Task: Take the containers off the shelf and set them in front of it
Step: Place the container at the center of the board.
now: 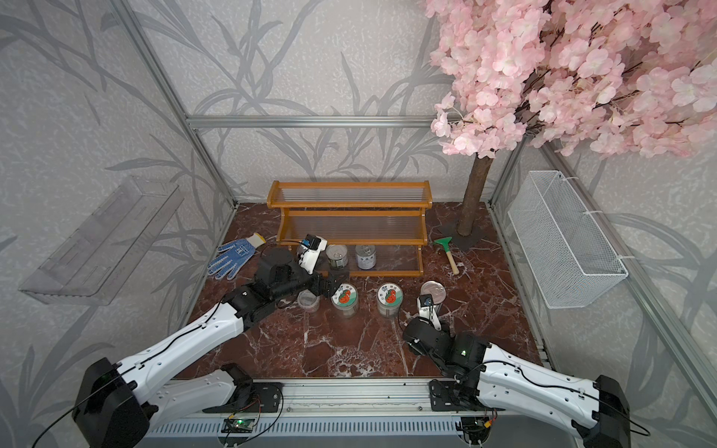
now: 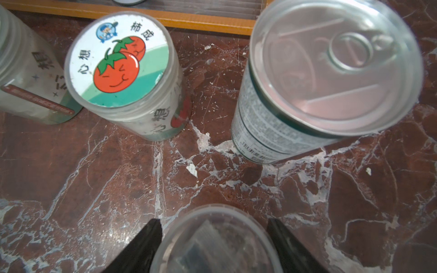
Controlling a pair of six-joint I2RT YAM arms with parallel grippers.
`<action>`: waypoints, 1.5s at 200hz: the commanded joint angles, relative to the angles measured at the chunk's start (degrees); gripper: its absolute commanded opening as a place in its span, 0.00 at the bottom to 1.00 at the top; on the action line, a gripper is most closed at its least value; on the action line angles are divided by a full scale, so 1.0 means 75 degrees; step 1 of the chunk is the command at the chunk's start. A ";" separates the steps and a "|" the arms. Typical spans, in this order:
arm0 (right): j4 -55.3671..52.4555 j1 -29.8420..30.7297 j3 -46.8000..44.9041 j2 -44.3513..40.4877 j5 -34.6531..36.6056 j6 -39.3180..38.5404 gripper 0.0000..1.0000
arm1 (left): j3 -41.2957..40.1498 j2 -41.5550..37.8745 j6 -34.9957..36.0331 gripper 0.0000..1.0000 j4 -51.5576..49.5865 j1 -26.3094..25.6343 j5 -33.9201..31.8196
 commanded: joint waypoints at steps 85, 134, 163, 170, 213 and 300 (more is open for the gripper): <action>0.2310 0.0095 -0.0101 0.0287 -0.0663 -0.1197 0.63 | 0.0296 0.0199 0.0120 1.00 -0.0069 0.0039 0.0106; 0.4215 0.0367 -0.0047 0.1093 -0.1828 -0.2322 0.63 | 0.0425 0.0147 0.0330 1.00 -0.0370 0.0062 -0.0300; 0.5370 0.0731 0.0453 0.2387 -0.2685 -0.3490 0.63 | 0.0466 0.0108 0.0426 1.00 -0.0532 0.0257 -0.0416; 0.5671 0.0779 0.0609 0.2742 -0.2983 -0.3756 0.63 | 0.0483 0.0100 0.0429 1.00 -0.0551 0.0310 -0.0411; 0.7425 0.0930 0.1583 0.4700 -0.4385 -0.4912 0.63 | 0.0657 0.0140 0.0483 1.00 -0.0710 0.0602 -0.0508; 0.7759 0.1040 0.4004 0.7911 -0.6017 -0.6226 0.63 | 0.0711 0.0011 0.0636 1.00 -0.1044 0.1236 -0.0412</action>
